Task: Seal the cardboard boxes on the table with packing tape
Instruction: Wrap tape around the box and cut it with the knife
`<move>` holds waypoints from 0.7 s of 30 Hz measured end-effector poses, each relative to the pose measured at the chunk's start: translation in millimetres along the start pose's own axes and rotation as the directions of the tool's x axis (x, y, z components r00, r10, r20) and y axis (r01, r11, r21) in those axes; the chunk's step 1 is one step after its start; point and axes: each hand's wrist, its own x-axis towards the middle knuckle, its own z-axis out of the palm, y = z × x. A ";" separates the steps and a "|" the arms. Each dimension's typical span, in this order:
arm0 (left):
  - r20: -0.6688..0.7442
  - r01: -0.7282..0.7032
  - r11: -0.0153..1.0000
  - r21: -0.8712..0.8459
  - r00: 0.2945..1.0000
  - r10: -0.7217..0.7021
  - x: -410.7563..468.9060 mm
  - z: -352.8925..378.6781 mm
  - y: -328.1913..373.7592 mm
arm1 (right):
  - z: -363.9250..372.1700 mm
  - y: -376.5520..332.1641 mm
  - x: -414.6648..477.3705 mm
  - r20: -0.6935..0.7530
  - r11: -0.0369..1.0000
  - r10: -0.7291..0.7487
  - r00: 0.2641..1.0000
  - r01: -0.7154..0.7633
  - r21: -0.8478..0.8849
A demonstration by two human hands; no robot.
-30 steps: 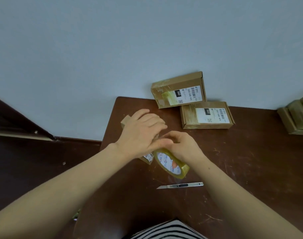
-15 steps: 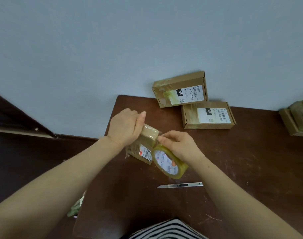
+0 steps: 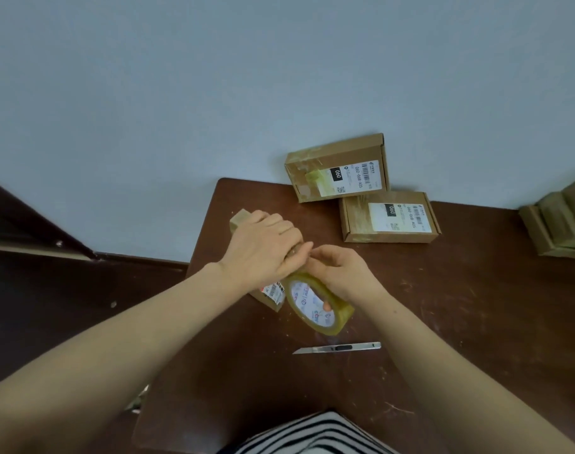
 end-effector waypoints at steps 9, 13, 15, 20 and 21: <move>0.192 0.578 0.371 -0.726 0.689 -0.699 -21.7 9.0 -41.5 | -25.6 -33.6 -16.9 0.225 0.895 -0.282 0.933 0.171 0.411; 0.374 0.632 -0.001 -0.775 0.457 -0.807 -34.3 27.4 -49.2 | 7.9 -42.6 5.4 0.180 0.932 -0.230 0.957 0.162 0.325; 0.486 0.621 -0.178 -0.763 0.370 -0.792 -36.3 30.3 -56.3 | 24.7 -48.0 17.6 0.177 0.937 -0.213 0.961 0.150 0.314; 0.553 0.661 -0.285 -0.694 0.236 -0.799 -60.6 58.0 -53.0 | 52.2 -51.2 34.5 0.200 0.974 -0.130 0.971 0.087 0.210; 0.540 0.658 -0.281 -0.698 0.227 -0.811 -63.0 61.0 -50.6 | 53.1 -51.4 34.7 0.209 0.973 -0.130 0.969 0.083 0.216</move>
